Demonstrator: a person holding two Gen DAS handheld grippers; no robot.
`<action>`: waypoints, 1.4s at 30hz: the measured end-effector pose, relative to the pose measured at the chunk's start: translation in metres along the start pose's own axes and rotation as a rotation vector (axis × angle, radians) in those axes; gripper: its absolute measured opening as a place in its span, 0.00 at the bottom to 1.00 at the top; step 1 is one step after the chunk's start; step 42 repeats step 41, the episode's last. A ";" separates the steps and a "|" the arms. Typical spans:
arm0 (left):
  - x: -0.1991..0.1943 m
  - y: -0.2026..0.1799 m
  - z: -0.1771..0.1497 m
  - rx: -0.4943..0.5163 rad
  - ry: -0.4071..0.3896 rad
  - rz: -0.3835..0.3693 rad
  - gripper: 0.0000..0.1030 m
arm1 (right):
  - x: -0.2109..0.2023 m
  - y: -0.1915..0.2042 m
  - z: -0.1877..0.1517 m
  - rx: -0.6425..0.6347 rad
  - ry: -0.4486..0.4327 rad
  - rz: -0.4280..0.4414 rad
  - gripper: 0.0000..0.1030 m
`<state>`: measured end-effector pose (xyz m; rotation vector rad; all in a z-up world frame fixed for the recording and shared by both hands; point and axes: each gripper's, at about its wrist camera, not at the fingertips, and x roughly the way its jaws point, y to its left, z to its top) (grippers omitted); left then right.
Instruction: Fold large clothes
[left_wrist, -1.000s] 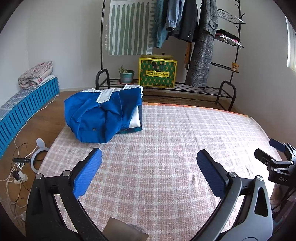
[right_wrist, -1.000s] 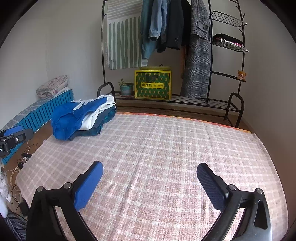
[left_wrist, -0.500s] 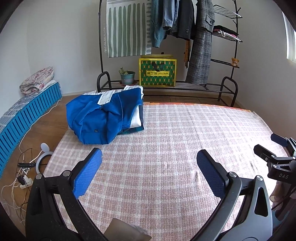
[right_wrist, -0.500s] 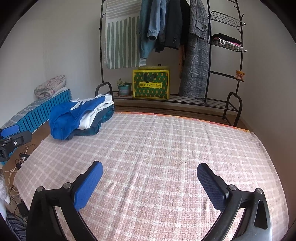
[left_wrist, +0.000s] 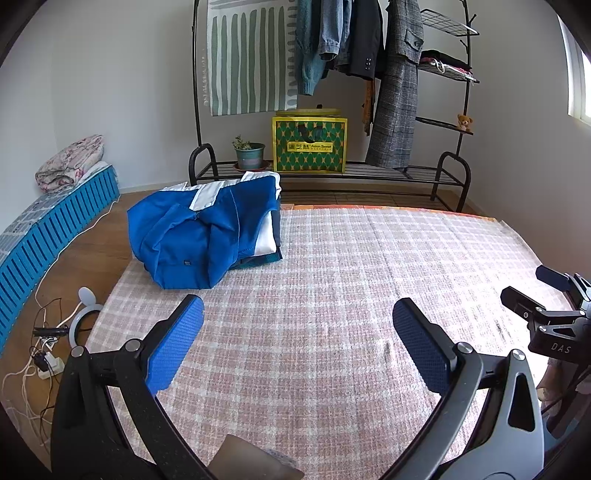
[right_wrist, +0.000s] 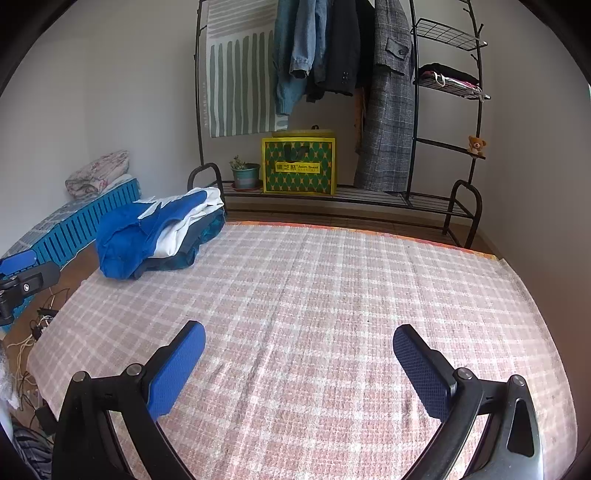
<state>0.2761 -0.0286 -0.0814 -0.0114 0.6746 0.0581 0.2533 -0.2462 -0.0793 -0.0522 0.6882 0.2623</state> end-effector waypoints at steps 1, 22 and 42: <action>0.000 0.000 0.000 0.001 -0.001 0.001 1.00 | 0.000 0.000 0.000 0.001 0.001 0.000 1.00; 0.000 -0.002 -0.001 -0.003 0.004 -0.007 1.00 | 0.002 0.002 -0.003 -0.003 0.007 -0.003 1.00; -0.004 -0.003 -0.004 -0.017 -0.019 0.006 1.00 | 0.002 -0.001 -0.004 -0.008 0.011 -0.001 1.00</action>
